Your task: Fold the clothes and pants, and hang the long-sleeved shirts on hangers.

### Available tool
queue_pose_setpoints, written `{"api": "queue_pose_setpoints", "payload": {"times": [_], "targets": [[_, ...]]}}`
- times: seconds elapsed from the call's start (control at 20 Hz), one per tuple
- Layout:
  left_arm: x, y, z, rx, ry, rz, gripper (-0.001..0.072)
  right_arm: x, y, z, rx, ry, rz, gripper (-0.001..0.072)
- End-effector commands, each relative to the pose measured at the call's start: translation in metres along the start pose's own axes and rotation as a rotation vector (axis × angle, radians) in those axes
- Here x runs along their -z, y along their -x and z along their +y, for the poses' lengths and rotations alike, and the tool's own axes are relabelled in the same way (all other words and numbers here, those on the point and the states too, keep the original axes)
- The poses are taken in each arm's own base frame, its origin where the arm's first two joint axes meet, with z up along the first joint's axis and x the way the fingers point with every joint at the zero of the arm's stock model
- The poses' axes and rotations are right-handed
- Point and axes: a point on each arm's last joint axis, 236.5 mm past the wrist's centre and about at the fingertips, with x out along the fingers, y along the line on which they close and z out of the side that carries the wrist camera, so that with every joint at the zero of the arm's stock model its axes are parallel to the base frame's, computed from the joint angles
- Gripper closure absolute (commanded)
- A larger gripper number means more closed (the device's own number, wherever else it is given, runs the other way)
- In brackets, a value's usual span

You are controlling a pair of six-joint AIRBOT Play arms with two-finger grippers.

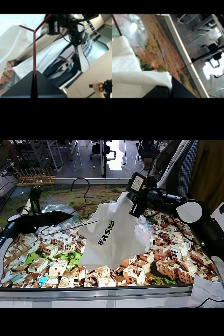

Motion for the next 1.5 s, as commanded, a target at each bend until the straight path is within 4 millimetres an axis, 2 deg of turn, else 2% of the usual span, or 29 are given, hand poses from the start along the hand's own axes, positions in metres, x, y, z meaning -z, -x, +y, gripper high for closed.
{"api": "queue_pose_setpoints", "payload": {"times": [0.0,0.15,0.25,0.35,0.45,0.55,0.6,0.65,0.7,0.75,0.8,0.9,1.1,1.25,1.3,1.35,1.45], "targets": [[0.004,0.001,0.020,-0.018,0.032,-0.009,0.0693,-0.020,0.005,-0.012,0.058,-0.101,-0.067,0.0696],[0.009,-0.002,0.030,-0.003,0.010,-0.015,0.0693,-0.039,0.007,-0.012,0.045,-0.209,-0.151,0.0696],[-0.003,-0.006,0.025,0.039,-0.037,-0.074,0.0693,-0.042,0.006,-0.011,0.034,-0.260,-0.164,0.0696],[-0.011,-0.012,0.016,0.079,-0.086,-0.115,0.0693,-0.038,0.003,-0.010,0.029,-0.292,-0.155,0.0696],[-0.010,-0.018,-0.002,0.162,-0.119,-0.121,0.0692,-0.031,-0.005,-0.007,0.021,-0.313,-0.138,0.0694],[-0.006,-0.021,-0.020,0.245,-0.122,-0.110,0.0692,-0.014,-0.015,-0.005,0.022,-0.336,-0.084,0.0694],[-0.004,-0.023,-0.020,0.245,-0.122,-0.104,0.0693,-0.001,-0.018,-0.008,0.041,-0.292,-0.036,0.0682],[-0.003,-0.023,-0.019,0.242,-0.119,-0.100,0.0692,0.007,-0.016,-0.015,0.075,-0.238,-0.003,0.0548],[-0.003,-0.023,-0.018,0.242,-0.117,-0.100,0.0692,0.004,-0.010,-0.030,0.140,-0.238,-0.012,0.0361],[-0.003,-0.022,-0.017,0.240,-0.116,-0.102,0.0692,-0.004,-0.003,-0.045,0.199,-0.237,-0.042,0.0252],[-0.003,-0.022,-0.016,0.240,-0.115,-0.102,0.0693,-0.009,0.006,-0.055,0.240,-0.204,-0.053,0.0256],[-0.003,-0.022,-0.016,0.240,-0.114,-0.102,0.0694,-0.004,0.017,-0.056,0.245,-0.117,0.002,0.0271],[-0.003,-0.021,-0.016,0.238,-0.115,-0.104,0.0692,0.041,0.041,-0.031,0.138,0.034,0.250,0.0270],[-0.004,-0.020,-0.016,0.236,-0.116,-0.106,0.0692,0.050,0.058,-0.012,0.072,-0.045,0.311,0.0275],[-0.004,-0.020,-0.016,0.237,-0.116,-0.106,0.0692,0.053,0.064,-0.008,0.062,-0.091,0.330,0.0347],[-0.004,-0.020,-0.016,0.238,-0.116,-0.109,0.0692,0.056,0.068,-0.002,0.049,-0.145,0.348,0.0382],[-0.005,-0.020,-0.016,0.239,-0.117,-0.112,0.0692,0.068,0.074,0.018,-0.016,-0.225,0.416,0.0349]]}}
